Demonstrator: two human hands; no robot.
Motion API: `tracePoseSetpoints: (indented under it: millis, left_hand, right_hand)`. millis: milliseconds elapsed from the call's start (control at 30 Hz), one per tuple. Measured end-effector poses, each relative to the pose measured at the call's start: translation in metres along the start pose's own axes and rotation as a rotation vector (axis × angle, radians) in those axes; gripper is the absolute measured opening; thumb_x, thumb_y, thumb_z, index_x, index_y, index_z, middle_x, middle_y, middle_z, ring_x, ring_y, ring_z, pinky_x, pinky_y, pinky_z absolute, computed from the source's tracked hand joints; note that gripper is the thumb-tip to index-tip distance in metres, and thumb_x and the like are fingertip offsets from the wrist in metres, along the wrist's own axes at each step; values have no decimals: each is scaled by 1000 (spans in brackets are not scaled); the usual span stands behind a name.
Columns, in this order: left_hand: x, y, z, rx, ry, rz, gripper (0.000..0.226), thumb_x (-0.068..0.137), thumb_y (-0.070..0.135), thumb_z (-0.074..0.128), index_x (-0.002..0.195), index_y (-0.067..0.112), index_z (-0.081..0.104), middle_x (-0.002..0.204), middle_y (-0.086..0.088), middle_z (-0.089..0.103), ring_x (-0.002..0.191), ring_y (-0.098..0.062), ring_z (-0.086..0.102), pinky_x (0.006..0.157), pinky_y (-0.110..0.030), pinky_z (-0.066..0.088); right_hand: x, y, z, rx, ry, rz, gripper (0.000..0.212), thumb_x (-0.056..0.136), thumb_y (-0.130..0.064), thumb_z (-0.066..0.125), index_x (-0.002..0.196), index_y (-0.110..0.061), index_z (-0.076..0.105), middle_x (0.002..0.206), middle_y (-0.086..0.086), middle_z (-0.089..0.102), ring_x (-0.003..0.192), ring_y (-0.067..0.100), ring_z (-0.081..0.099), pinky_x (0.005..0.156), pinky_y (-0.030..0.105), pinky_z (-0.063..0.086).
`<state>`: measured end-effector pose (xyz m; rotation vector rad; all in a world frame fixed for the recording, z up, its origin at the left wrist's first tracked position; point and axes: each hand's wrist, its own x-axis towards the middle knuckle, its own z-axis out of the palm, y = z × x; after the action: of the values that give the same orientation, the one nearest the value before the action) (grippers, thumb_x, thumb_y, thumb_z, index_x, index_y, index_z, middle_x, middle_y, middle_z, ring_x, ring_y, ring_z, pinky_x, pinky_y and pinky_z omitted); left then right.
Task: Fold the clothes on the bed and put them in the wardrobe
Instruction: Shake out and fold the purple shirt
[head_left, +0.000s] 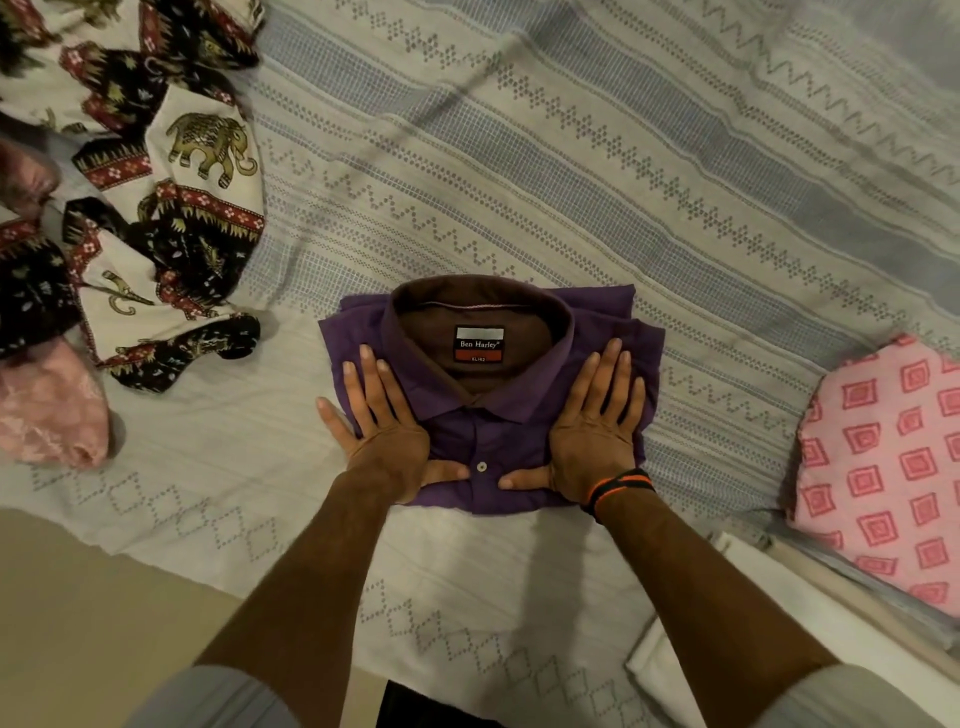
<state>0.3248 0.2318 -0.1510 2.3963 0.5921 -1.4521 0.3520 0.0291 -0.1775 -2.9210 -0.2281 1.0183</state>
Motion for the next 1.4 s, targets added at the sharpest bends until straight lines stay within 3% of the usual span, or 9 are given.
tracePoseSetpoints:
  millis: [433, 733, 933, 1033, 1133, 1200, 1267, 1333, 1400]
  left_hand:
    - [3, -1, 4, -2, 29, 8, 160, 51, 91, 56, 107, 1, -63, 119, -16, -69, 107, -31, -66, 79, -58, -43]
    - [7, -2, 11, -11, 96, 40, 160, 50, 90, 59, 105, 3, -65, 117, -14, -69, 110, -32, -63, 86, -62, -36]
    - [-4, -8, 15, -15, 208, 102, 159, 50, 91, 57, 116, 4, -58, 132, -13, -61, 122, -33, -55, 95, -65, -28]
    - [-18, -13, 15, -45, 331, 174, 160, 50, 87, 63, 139, 4, -41, 151, -11, -42, 142, -32, -34, 110, -63, -15]
    - [-30, -20, 16, -383, 565, 219, 144, 53, 63, 84, 153, -2, 4, 160, -22, -1, 148, -35, 5, 120, -52, 11]
    - [-39, -21, 20, -728, 702, 124, 120, 58, 42, 91, 146, -6, 26, 149, -25, 27, 137, -36, 31, 114, -41, 30]
    - [-40, -19, 18, -1016, 720, -69, 98, 63, 32, 91, 137, -5, 38, 137, -20, 43, 122, -28, 50, 99, -31, 45]
    - [-34, -17, 14, -1159, 657, -216, 83, 62, 34, 92, 124, 0, 49, 124, -14, 56, 109, -24, 59, 85, -25, 47]
    - [-28, -18, 6, -1215, 565, -271, 73, 56, 42, 93, 108, 7, 57, 113, -7, 63, 99, -22, 63, 82, -25, 50]
  right_hand:
    - [2, 1, 3, -31, 25, -5, 171, 26, -106, 20, 148, 12, -3, 155, 38, -2, 146, 48, -3, 116, 59, -7]
    - [1, 2, 9, -61, 73, -38, 171, 28, -107, 20, 148, 13, -2, 155, 39, -1, 146, 47, -5, 115, 57, -12]
    - [-10, 7, -1, -41, 90, -79, 170, 30, -106, 27, 149, 13, 0, 156, 37, -6, 147, 48, -6, 116, 57, -8]
    - [-23, 12, -18, 51, 137, -107, 163, 38, -103, 39, 153, 6, 0, 160, 26, -10, 149, 40, -6, 119, 55, -1]
    - [-36, 23, -28, 383, 398, 0, 128, 59, -83, 64, 148, 0, 27, 156, 21, 22, 144, 35, 22, 118, 47, 18]
    - [-45, 30, -30, 604, 577, 190, 107, 65, -66, 78, 139, 1, 39, 142, 20, 39, 133, 34, 35, 113, 44, 26]
    - [-46, 35, -29, 725, 559, 340, 98, 64, -55, 85, 132, 2, 44, 133, 19, 44, 126, 34, 40, 109, 45, 31]
    - [-42, 39, -28, 783, 482, 377, 94, 60, -53, 88, 126, 1, 48, 128, 16, 46, 120, 31, 44, 106, 46, 38]
    - [-35, 43, -32, 857, 461, 397, 91, 56, -55, 89, 122, -2, 54, 121, 11, 54, 113, 28, 52, 100, 44, 46]
